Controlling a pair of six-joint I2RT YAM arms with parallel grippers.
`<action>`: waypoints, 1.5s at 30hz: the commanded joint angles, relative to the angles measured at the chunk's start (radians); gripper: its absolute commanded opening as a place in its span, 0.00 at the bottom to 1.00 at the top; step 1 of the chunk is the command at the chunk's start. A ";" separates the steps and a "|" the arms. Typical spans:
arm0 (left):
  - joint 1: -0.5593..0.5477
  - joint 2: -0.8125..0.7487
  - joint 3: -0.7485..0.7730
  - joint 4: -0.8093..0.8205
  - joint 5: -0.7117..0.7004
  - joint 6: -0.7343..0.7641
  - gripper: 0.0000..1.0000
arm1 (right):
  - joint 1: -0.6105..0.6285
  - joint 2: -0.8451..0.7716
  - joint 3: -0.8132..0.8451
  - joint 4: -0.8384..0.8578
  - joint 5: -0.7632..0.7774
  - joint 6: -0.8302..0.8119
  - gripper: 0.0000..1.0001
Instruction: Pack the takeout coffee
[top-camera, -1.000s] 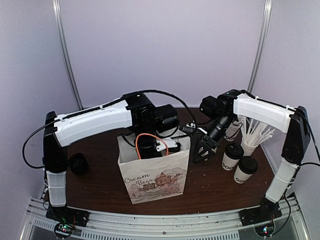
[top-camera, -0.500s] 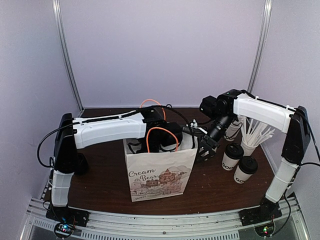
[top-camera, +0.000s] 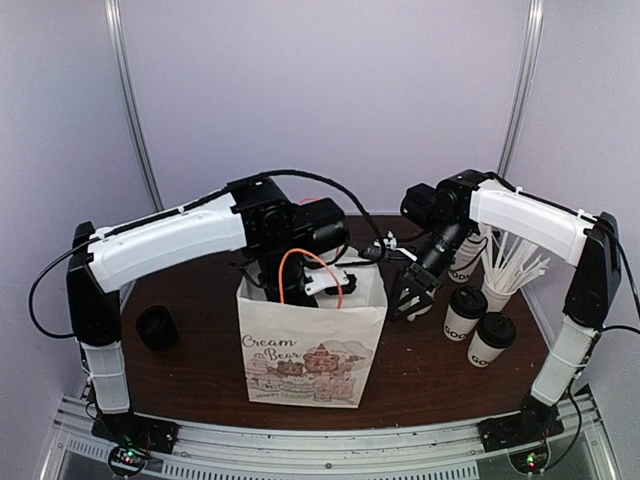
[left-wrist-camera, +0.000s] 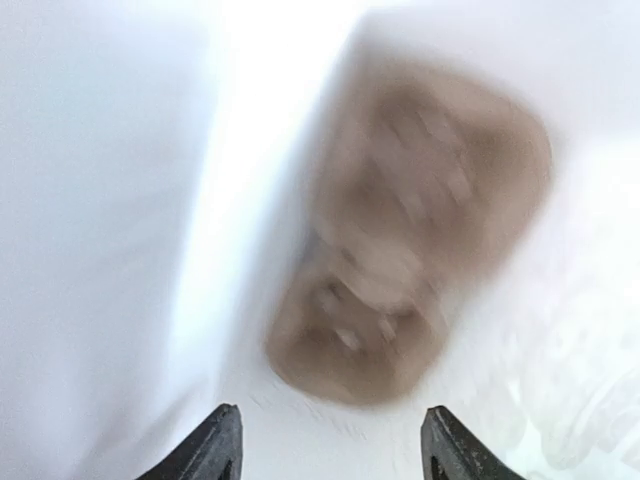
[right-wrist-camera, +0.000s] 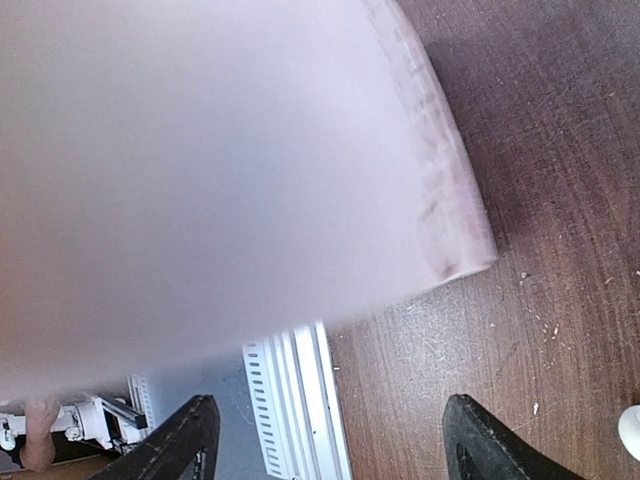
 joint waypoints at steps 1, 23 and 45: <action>0.001 -0.074 0.046 0.030 0.001 0.019 0.64 | -0.008 -0.026 0.063 -0.072 0.008 -0.027 0.82; 0.018 -0.438 0.165 0.125 0.335 0.065 0.61 | -0.117 -0.046 0.112 -0.146 0.016 -0.077 0.83; 0.334 -0.380 -0.039 0.322 0.464 0.006 0.24 | -0.132 -0.091 0.066 -0.109 0.044 -0.073 0.83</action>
